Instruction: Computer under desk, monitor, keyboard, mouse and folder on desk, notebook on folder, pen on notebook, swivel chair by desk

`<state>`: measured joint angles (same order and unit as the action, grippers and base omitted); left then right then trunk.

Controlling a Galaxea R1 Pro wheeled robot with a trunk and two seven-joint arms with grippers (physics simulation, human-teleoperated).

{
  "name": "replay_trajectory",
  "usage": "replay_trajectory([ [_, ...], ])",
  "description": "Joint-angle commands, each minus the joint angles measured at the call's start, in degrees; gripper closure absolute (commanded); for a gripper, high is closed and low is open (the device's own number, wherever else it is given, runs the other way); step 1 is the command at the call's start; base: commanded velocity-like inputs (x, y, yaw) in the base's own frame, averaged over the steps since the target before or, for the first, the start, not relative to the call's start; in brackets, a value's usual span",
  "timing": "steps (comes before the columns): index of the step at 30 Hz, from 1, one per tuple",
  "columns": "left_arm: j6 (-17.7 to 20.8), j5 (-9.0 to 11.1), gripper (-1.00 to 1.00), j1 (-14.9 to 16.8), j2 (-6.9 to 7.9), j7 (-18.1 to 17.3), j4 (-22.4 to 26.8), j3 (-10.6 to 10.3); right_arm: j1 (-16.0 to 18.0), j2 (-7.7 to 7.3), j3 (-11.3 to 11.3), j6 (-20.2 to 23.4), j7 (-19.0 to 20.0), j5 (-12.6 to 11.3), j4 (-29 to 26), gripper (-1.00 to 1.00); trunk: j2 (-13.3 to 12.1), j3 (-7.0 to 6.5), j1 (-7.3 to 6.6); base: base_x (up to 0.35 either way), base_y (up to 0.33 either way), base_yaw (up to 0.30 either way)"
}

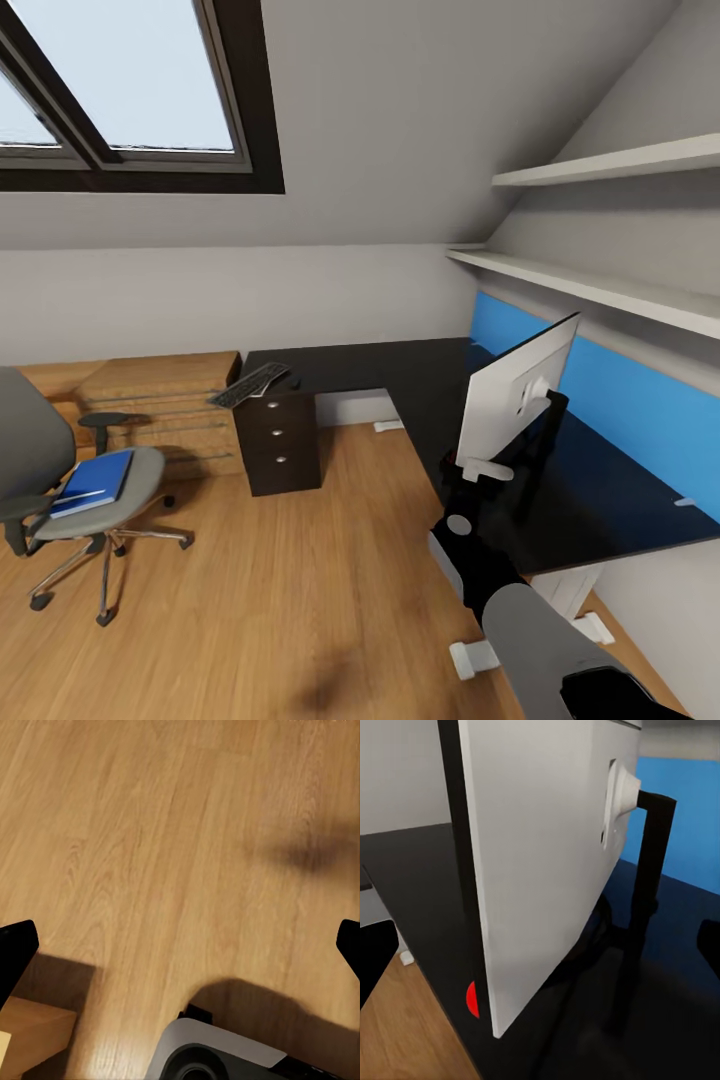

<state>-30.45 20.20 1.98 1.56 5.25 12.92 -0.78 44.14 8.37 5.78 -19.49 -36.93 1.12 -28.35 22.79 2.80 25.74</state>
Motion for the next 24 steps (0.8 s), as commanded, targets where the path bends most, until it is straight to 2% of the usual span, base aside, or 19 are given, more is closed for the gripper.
replay_trajectory([
  [1,-0.1,-0.3,-1.0,0.0,0.01,0.4,0.0,-0.1,0.1,-0.02,0.2,0.0,-0.4,0.1,0.1,-1.0,0.1,0.13,0.04,0.028,0.0,0.0],
  [10,-0.1,-0.3,-1.0,0.0,-0.04,0.3,0.0,-0.1,0.1,-0.02,0.1,0.0,-0.4,0.1,0.1,-1.0,0.1,0.13,0.04,0.013,0.0,0.0],
  [17,-0.1,-0.3,-1.0,0.0,-0.06,0.3,0.0,-0.2,0.1,-0.05,0.1,0.0,-0.4,0.2,0.0,-1.0,0.1,0.13,0.04,0.195,0.0,0.0],
  [24,-0.1,-0.3,-1.0,0.0,-0.07,0.3,0.0,-0.2,0.1,-0.24,0.1,0.1,-0.4,0.3,0.0,-1.0,0.1,0.13,0.04,0.063,0.0,0.0],
])
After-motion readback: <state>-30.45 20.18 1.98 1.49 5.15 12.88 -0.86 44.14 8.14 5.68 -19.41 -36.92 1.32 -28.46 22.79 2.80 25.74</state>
